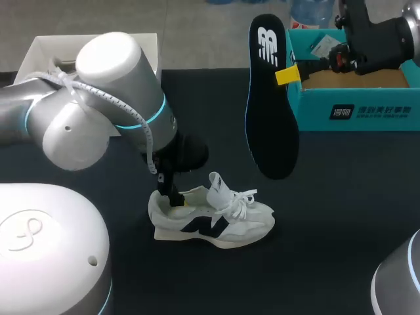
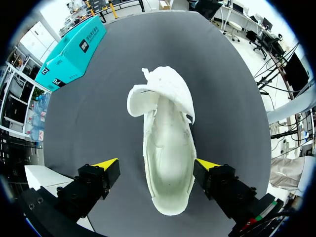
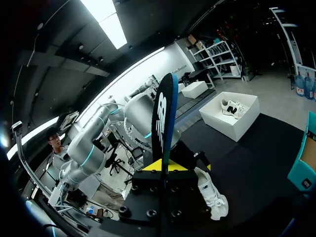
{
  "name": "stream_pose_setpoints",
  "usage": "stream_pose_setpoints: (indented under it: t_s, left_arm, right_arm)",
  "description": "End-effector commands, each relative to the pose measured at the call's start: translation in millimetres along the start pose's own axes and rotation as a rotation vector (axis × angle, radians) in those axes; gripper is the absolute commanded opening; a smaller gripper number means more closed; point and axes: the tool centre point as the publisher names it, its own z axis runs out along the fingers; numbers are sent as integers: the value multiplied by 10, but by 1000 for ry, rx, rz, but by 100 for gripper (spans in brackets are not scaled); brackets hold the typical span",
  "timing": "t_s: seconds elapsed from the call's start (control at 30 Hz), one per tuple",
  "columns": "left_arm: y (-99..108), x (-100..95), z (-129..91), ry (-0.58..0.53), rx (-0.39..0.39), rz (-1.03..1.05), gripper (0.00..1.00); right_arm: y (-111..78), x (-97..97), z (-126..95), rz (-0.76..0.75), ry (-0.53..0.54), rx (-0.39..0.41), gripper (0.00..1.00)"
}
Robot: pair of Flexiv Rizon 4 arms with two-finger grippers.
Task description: Take the shoe out of the shoebox, open the shoe tongue, remove and reinsert the insole, then place the shoe into the shoebox
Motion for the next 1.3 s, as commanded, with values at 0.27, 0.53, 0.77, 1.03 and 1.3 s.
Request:
stream_pose_setpoints:
  t_s: [0.27, 0.53, 0.77, 1.03, 1.3]
  left_arm:
    - [-280, -336, 530, 50, -40, -31, 100]
    - [-309, -305, 625, 43, -33, -10, 100]
    - [-331, -236, 663, 58, -27, 6, 0]
    - [-314, -188, 670, 57, -47, 11, 0]
    - [-314, -188, 670, 57, -47, 11, 0]
  right_arm:
    - [6, -7, 14, 1, 0, 2, 0]
    - [6, -7, 14, 1, 0, 2, 0]
    - [6, -7, 14, 1, 0, 2, 0]
    - [6, -7, 14, 1, 0, 2, 0]
    - [6, -7, 14, 1, 0, 2, 0]
